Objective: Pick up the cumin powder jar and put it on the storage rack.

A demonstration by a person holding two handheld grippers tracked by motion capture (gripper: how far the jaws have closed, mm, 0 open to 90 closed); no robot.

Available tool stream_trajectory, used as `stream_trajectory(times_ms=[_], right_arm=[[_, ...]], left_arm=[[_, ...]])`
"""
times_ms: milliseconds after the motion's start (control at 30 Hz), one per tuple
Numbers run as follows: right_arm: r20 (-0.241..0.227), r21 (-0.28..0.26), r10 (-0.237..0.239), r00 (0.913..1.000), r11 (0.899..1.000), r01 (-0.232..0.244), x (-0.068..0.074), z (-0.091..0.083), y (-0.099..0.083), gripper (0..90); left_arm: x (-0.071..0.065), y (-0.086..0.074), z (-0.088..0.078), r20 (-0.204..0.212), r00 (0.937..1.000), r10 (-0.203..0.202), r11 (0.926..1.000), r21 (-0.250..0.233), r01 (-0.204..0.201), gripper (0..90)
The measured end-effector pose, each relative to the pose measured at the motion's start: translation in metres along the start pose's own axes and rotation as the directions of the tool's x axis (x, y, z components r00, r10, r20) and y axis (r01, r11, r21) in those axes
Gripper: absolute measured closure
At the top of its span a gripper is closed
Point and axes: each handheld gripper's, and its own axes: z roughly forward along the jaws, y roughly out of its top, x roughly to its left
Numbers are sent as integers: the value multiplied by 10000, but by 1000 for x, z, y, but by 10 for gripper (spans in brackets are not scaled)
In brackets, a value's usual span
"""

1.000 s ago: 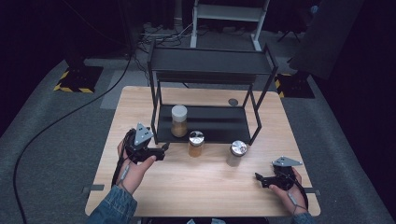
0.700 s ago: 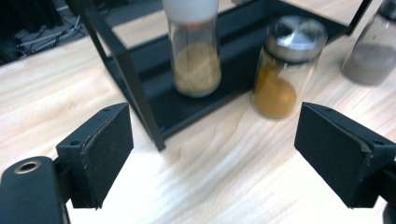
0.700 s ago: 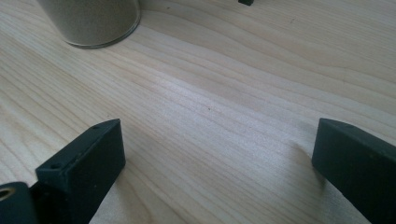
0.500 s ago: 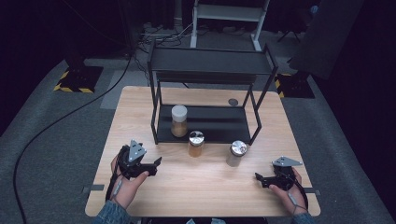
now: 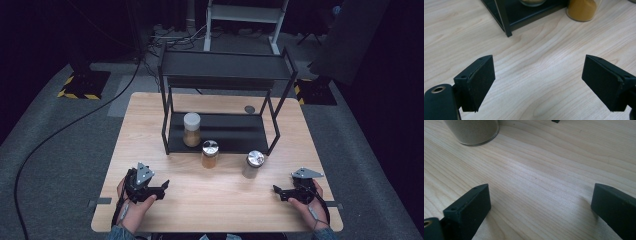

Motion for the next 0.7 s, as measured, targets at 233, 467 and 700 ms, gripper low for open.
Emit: stream_trajectory(times_ms=[233,467,700], right_arm=[[0,0,0,10000,10000,0,0,0,0,23],[0,-2,2,10000,10000,-2,0,0,0,23],[0,0,2,10000,10000,-2,0,0,0,23]], left_arm=[[-1,-9,4,-42,9998,-178,9995,254,179,110],[-1,-14,6,-108,9997,-239,9985,490,244,108],[-3,-15,9,-243,9994,-232,9955,913,253,105]])
